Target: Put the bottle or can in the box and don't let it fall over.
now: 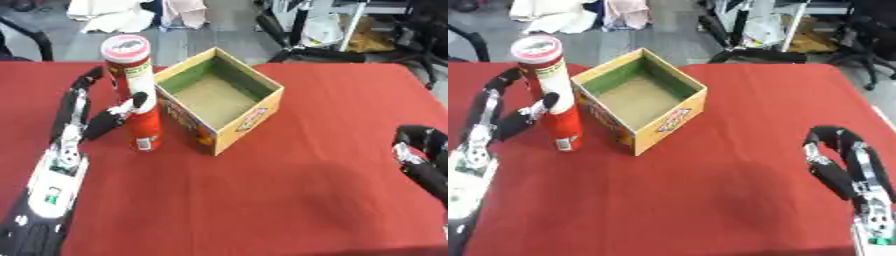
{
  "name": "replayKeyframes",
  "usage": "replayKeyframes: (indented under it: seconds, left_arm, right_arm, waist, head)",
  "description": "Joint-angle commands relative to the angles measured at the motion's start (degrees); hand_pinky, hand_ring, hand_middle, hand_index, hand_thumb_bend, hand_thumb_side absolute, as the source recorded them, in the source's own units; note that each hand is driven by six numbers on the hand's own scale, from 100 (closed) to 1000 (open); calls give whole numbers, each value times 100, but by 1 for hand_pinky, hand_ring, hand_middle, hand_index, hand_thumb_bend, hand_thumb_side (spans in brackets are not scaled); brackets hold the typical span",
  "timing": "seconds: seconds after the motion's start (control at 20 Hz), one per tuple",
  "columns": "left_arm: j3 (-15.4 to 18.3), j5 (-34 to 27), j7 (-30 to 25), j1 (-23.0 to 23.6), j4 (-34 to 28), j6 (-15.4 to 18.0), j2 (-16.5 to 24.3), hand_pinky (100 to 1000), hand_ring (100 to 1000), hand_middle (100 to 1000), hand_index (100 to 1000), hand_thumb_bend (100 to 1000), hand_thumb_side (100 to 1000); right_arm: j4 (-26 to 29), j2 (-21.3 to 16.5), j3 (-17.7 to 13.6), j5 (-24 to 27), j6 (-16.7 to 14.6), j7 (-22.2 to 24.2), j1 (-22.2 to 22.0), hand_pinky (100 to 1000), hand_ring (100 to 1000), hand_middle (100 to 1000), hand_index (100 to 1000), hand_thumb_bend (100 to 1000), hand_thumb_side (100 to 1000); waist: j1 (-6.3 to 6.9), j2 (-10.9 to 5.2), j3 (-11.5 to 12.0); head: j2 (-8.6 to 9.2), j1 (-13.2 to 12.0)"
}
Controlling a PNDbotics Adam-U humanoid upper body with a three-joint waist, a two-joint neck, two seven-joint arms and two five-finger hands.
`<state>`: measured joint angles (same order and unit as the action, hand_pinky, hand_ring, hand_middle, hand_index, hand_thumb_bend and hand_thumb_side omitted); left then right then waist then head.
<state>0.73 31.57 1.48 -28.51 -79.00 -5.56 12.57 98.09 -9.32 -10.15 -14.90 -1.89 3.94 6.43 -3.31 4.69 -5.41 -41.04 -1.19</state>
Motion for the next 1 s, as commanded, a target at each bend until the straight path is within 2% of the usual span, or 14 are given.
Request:
replayKeyframes:
  seconds: [0.05,0.8,1.0]
  left_arm:
    - [-47,35,-166,-170,131,51,42,999,950,860,954,769,728]
    - [-125,163,-384,-492,857,143,-26,1000,953,863,935,664,702]
    - [-133,190,-453,-514,1022,188,-57,1000,955,863,876,563,664]
  right_arm:
    - [58,-92,6,27,11,-1,24,894,789,741,683,100,369]
    - [42,-93,20,49,26,-12,17,893,789,740,683,100,396]
    - [38,-90,19,52,28,-15,13,893,789,740,683,100,400]
  waist:
    - [4,-94,-13]
    - [8,-108,-65]
    - [6,-109,-82]
  head:
    - [-4,-24]
    - [-38,-46]
    - [-39,-51]
